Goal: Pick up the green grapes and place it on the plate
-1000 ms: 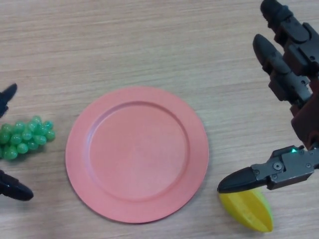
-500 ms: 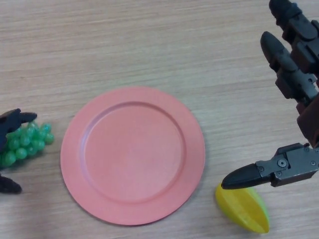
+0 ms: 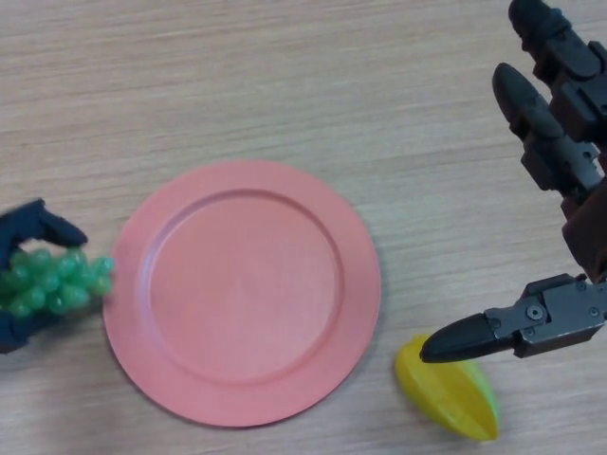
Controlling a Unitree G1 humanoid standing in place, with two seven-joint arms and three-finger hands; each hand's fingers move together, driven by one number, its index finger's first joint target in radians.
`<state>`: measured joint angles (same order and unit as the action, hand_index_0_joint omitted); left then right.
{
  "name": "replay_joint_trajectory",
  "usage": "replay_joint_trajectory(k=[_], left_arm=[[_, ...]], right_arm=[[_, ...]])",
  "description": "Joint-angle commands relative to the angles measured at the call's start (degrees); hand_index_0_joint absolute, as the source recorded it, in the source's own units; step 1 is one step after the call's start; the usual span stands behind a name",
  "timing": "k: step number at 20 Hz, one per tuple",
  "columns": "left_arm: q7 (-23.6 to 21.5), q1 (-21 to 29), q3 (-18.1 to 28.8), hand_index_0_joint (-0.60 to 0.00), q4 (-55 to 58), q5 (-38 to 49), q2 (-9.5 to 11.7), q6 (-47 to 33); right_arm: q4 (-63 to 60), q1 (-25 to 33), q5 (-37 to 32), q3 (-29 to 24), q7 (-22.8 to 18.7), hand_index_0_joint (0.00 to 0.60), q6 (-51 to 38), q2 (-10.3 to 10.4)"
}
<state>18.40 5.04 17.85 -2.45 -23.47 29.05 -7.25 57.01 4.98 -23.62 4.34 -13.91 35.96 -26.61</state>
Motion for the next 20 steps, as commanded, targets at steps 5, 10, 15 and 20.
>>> replay_joint_trajectory(k=[5,10,15,20], left_arm=[[5.28,-1.66,9.03,-0.600,30.33,5.80,-0.93,10.15],[9.56,-2.74,2.61,-0.600,40.34,-0.81,-5.87,4.55],[12.60,-3.00,-1.26,-0.400,41.39,-5.11,-7.36,5.90],[16.18,-6.75,-1.43,0.000,38.49,-11.85,-8.70,1.67]], right_arm=[[2.99,1.45,-1.43,-2.29,-5.19,0.000,-6.73,-4.57],[2.99,0.59,-2.29,-1.90,-7.01,0.000,-8.94,-7.08],[2.99,-0.90,-1.90,-2.34,-6.86,0.000,-10.33,-7.67],[2.99,-1.64,-5.00,-2.25,-9.44,0.000,-11.63,-10.28]])
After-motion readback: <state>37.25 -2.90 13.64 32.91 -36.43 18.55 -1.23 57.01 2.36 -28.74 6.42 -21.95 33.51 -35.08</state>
